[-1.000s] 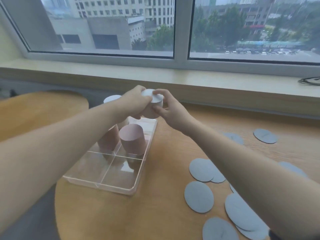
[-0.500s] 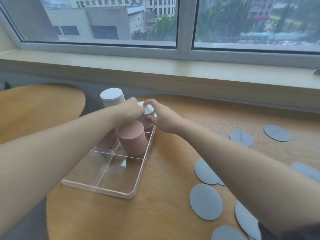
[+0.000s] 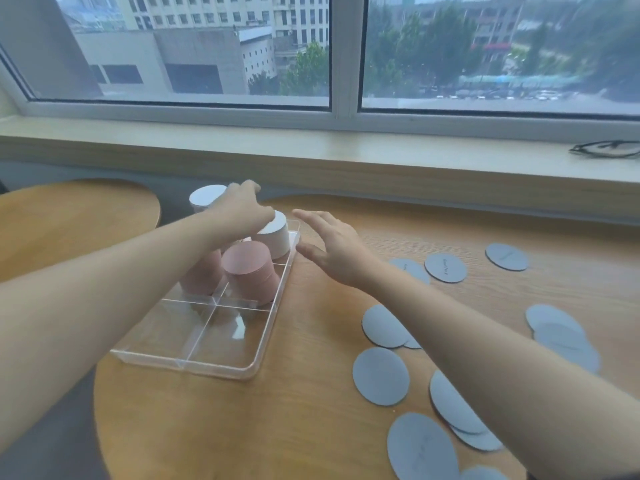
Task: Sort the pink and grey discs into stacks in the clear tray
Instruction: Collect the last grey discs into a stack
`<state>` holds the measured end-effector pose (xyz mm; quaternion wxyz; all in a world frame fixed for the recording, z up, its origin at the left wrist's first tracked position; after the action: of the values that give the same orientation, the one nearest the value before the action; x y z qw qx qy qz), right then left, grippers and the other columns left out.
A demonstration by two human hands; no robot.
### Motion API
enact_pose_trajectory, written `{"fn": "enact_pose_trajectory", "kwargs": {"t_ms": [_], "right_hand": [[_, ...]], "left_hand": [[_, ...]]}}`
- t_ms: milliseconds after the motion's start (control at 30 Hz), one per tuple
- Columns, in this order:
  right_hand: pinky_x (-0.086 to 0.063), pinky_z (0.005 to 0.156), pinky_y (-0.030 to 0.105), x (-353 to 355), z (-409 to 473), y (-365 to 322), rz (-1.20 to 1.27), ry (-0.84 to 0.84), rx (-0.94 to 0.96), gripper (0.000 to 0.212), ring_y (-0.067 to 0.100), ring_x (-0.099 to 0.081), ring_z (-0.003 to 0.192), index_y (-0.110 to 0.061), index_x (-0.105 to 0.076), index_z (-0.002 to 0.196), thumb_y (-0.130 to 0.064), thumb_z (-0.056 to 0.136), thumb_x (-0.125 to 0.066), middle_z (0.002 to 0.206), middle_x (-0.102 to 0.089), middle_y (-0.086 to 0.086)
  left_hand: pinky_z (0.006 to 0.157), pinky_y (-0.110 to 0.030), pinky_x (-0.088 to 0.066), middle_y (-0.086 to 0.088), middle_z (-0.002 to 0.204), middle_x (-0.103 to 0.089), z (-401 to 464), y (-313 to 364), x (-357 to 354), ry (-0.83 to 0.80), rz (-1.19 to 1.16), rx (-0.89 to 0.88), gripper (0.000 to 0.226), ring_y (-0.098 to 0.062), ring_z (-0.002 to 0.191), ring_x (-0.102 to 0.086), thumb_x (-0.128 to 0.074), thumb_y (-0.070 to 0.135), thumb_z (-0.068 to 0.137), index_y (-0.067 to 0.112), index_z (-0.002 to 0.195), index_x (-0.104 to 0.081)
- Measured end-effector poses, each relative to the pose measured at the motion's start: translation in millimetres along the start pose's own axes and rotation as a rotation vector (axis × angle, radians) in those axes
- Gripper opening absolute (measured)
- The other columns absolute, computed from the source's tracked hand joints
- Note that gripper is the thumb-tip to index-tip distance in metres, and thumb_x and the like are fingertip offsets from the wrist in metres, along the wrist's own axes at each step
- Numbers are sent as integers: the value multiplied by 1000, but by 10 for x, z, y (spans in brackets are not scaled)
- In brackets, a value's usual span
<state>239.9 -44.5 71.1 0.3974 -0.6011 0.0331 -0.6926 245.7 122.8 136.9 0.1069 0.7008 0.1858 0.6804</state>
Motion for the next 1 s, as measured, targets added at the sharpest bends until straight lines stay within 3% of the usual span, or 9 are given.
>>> {"fn": "enact_pose_trajectory", "kwargs": {"t_ms": [133,200,267,367,533,633,733,833,1000], "right_hand": [[-29,114,40,269,-512,36,-37,6,-48,52,20,-39,136,-31,-38,148,-44,99,-51,148,-45,-3],[-27,114,38,411,-840,58,-56,7,-56,50,17,-36,136,-30,-40,146,-43,99,-51,146,-45,-5],[-27,114,38,526,-1231,84,-167,14,-21,49,15,-36,135,-30,-41,144,-46,99,-48,144,-46,-8],[-32,110,36,596,-1884,140,-266,-5,15,49,14,-41,130,-30,-45,140,-53,97,-40,140,-46,-13],[-31,111,32,625,-2795,174,-233,-21,-13,48,7,-37,133,-34,-46,137,-60,96,-43,144,-40,-17],[-20,116,30,596,-3149,125,-220,-105,-21,62,3,-23,142,-39,-39,142,-73,91,-40,153,-29,-17],[-7,121,31,533,-3341,109,-288,-186,-10,78,5,-7,149,-39,-34,147,-84,84,-39,158,-21,-14],[-4,119,25,546,-3314,170,-334,-175,-28,78,3,-6,148,-39,-34,147,-86,83,-36,157,-24,-15],[-17,116,26,605,-3054,357,-359,-166,-54,73,5,-20,142,-38,-38,142,-81,83,-41,153,-28,-15]], "left_hand": [[107,-33,-34,-4,148,-41,-458,311,89,174,-103,-303,49,-22,138,-39,-55,18,96,17,144,-46],[103,-28,-31,-1,139,-47,-825,472,10,258,-117,-487,44,-19,131,-41,-59,15,95,18,137,-52],[105,-30,-33,5,134,-48,-1218,581,-217,222,-152,-631,42,-14,125,-42,-63,20,94,21,134,-53],[114,-35,-31,15,141,-41,-1816,664,-736,46,-132,-758,50,-6,135,-37,-53,47,92,29,139,-48],[119,-20,-10,21,160,-11,-2490,738,-1538,-193,-32,-834,74,0,148,-9,-47,69,91,37,153,-24],[123,-25,-1,18,164,-1,-2610,765,-1798,-202,63,-876,84,-3,152,4,-41,77,89,38,157,-14],[123,-28,-7,19,161,-13,-2583,777,-1880,-154,89,-871,77,-3,150,-6,-39,79,88,39,152,-25],[117,-22,-14,22,153,-25,-2512,797,-1870,-94,68,-865,66,-1,142,-21,-40,76,90,41,146,-35],[116,-26,-24,20,150,-34,-2288,899,-1893,-95,29,-844,63,-2,138,-27,-45,69,91,37,145,-43]]}}
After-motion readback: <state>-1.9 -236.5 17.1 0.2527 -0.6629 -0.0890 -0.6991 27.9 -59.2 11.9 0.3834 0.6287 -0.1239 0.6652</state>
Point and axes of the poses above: each hand's wrist, its own z-axis towards the middle knuckle, its own x-axis out of the back of the hand, y = z × x, the point moved 6 cm from there along z, towards the middle knuckle
